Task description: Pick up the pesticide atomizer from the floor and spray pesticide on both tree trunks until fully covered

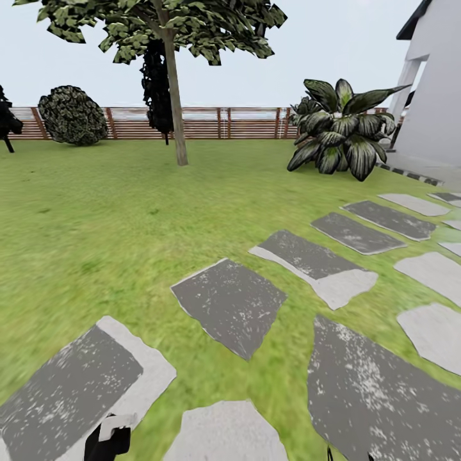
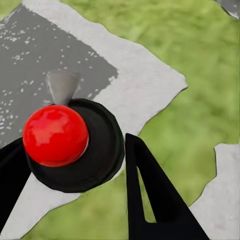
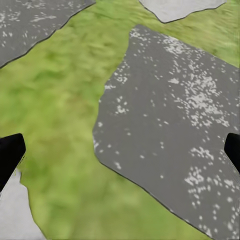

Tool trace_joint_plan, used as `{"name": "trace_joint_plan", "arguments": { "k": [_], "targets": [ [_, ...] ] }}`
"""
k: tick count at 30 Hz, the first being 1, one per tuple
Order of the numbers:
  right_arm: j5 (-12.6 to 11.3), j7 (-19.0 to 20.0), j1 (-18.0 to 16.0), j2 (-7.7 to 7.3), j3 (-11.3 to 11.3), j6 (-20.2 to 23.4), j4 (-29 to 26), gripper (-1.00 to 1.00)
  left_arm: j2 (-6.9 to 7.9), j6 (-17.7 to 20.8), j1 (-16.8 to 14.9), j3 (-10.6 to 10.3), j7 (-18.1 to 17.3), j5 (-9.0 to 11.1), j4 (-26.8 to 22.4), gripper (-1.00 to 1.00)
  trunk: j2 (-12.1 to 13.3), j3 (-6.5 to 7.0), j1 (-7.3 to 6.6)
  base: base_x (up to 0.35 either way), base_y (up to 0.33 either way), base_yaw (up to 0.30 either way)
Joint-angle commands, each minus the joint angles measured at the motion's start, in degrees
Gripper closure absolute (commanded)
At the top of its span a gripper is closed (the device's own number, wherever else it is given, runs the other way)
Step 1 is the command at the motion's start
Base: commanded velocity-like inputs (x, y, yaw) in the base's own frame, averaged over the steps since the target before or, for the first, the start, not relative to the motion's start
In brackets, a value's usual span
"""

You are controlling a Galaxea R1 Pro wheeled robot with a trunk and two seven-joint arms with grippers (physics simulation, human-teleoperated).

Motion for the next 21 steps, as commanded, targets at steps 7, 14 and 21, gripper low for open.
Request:
{"name": "trace_joint_plan", "arguments": {
  "k": [7, 14, 21],
  "targets": [
    [0.1, -0.1, 0.0, 0.0, 0.0, -0.1, 0.0, -1.0, 0.0, -0.2, 0.0, 0.0, 0.1, 0.1, 0.0, 1.0, 0.0, -0.05, 0.02, 0.338, 0.0, 0.0],
    [0.1, -0.1, 0.0, 0.0, 0.0, -0.1, 0.0, -1.0, 0.0, -0.2, 0.0, 0.0, 0.1, 0.1, 0.0, 1.0, 0.0, -0.05, 0.02, 0.339, 0.0, 0.0],
    [0.1, -0.1, 0.0, 0.0, 0.0, -0.1, 0.0, -1.0, 0.0, -0.2, 0.0, 0.0, 0.1, 0.1, 0.0, 1.0, 0.0, -0.05, 0.02, 0.338, 0.0, 0.0]
  ]
}}
